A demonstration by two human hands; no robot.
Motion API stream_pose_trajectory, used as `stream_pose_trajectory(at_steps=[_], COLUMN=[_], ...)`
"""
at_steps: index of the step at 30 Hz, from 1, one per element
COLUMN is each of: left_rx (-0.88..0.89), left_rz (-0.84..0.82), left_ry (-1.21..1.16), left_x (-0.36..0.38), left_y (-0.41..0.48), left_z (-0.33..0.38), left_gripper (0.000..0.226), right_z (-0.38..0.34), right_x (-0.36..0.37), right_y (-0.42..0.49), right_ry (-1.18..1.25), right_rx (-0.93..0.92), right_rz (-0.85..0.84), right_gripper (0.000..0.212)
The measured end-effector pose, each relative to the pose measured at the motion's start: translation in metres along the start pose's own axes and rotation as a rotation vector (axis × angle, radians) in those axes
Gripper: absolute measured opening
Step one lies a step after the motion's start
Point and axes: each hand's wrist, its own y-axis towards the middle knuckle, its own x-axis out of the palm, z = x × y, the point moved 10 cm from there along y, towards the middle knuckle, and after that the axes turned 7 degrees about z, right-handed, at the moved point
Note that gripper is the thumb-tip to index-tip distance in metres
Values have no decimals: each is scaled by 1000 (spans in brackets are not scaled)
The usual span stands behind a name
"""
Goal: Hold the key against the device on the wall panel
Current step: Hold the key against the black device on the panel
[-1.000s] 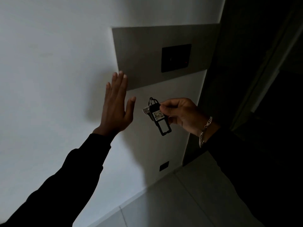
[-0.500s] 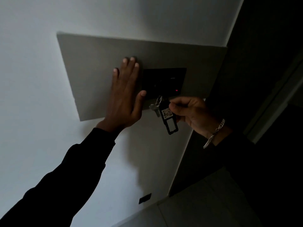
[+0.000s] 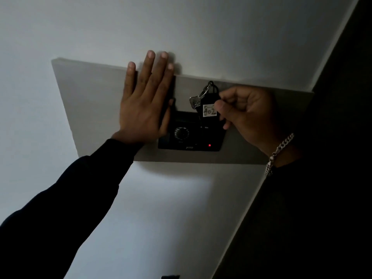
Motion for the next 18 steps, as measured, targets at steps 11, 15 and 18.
stream_pose_trajectory(at_steps=[11, 15, 18], left_rx=[40, 46, 28], left_rz=[-11, 3, 7], left_ry=[99, 98, 106], left_x=[0, 0, 0], left_y=[-10, -12, -15], left_z=[-4, -5, -8], left_gripper=[67, 69, 70], right_z=[25, 32, 32], right_x=[-13, -9, -4], right_y=[5, 1, -2], right_ry=[90, 80, 2], right_rx=[0, 11, -26], right_rz=[151, 151, 126], right_gripper=[9, 11, 15])
